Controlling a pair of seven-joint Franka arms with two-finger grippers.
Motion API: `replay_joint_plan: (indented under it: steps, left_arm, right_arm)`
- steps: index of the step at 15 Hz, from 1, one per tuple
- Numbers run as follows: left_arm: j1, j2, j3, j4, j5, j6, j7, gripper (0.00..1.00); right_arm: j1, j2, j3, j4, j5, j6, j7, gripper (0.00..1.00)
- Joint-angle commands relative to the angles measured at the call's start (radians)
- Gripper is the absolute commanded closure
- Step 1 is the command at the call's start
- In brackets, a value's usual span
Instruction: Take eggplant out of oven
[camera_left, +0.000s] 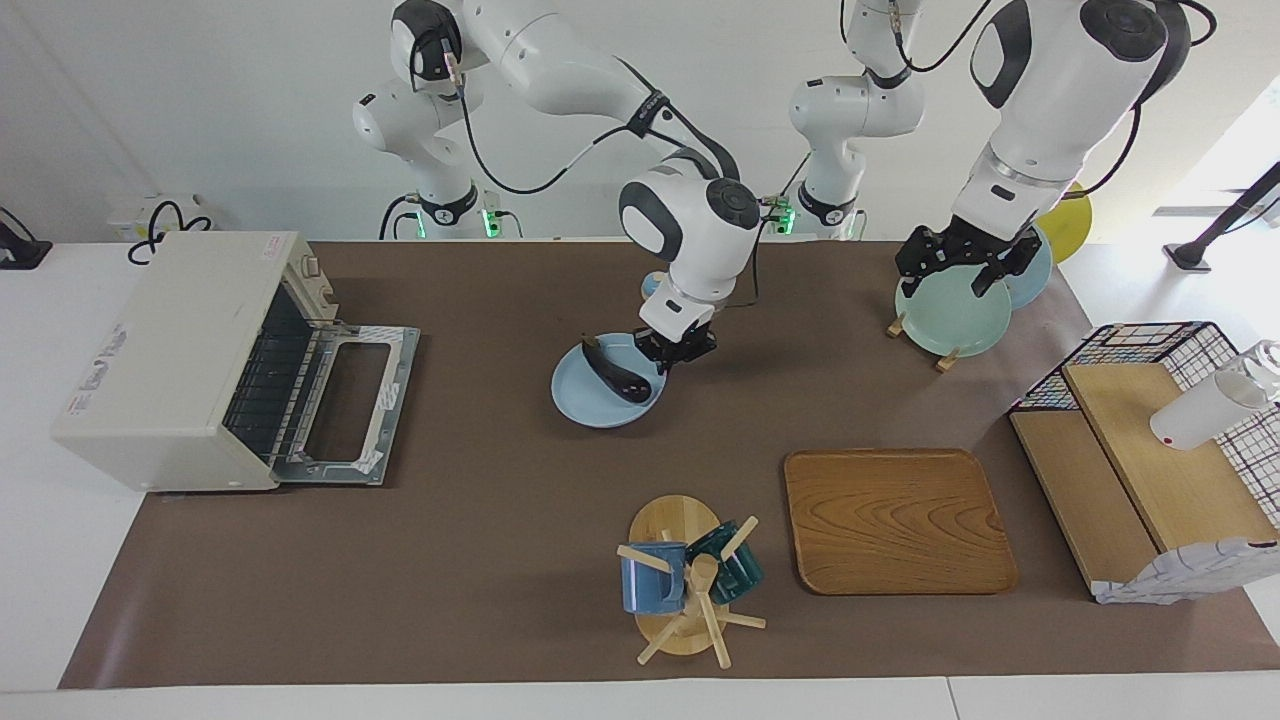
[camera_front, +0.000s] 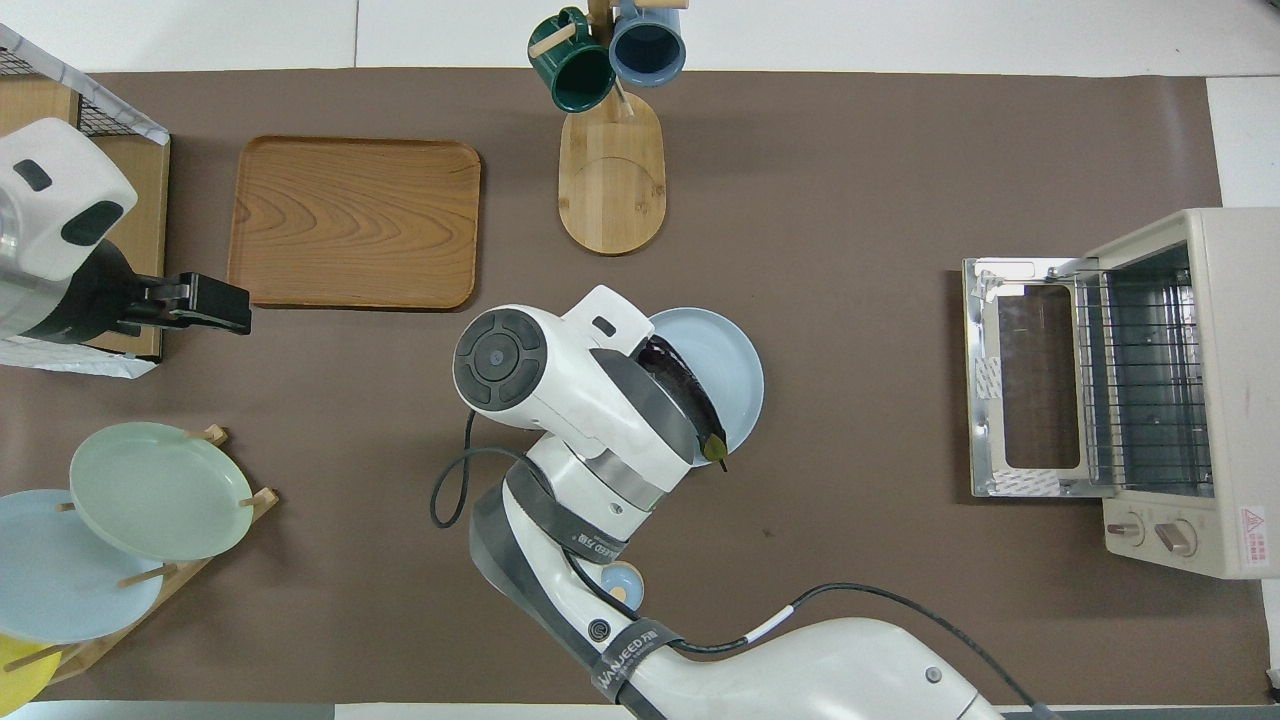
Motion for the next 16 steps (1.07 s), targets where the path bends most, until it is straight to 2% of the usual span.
replay_joint_plan:
  steps: [1, 4, 6, 9, 11, 14, 16]
  left_arm:
    - [0.016, -0.022, -0.003, -0.029, 0.018, 0.023, 0.001, 0.00]
    - [0.017, -0.022, -0.003, -0.028, 0.018, 0.024, -0.002, 0.00]
    - [0.017, -0.022, -0.003, -0.028, 0.018, 0.026, -0.006, 0.00]
    - [0.017, -0.022, -0.003, -0.028, 0.018, 0.026, -0.017, 0.00]
    - [0.019, -0.022, -0.003, -0.029, 0.018, 0.026, -0.019, 0.00]
    - [0.002, -0.019, -0.006, -0.034, 0.017, 0.033, -0.087, 0.00]
    - [-0.032, -0.021, -0.009, -0.054, 0.017, 0.050, -0.156, 0.00]
  right_arm:
    - [-0.015, -0.025, 0.006, -0.070, 0.081, 0.107, 0.040, 1.00]
    - [-0.011, -0.028, 0.006, -0.117, 0.084, 0.231, 0.042, 0.99]
    - [-0.011, -0.026, 0.006, -0.098, 0.082, 0.233, 0.045, 0.84]
    - [-0.017, -0.028, 0.006, -0.023, 0.053, 0.166, 0.043, 0.69]
    - [-0.043, -0.048, -0.002, -0.014, -0.002, 0.086, -0.013, 0.71]
    - [-0.104, -0.094, -0.005, -0.034, -0.051, -0.043, -0.130, 1.00]
    - [-0.170, -0.127, -0.005, -0.077, -0.111, -0.091, -0.237, 1.00]
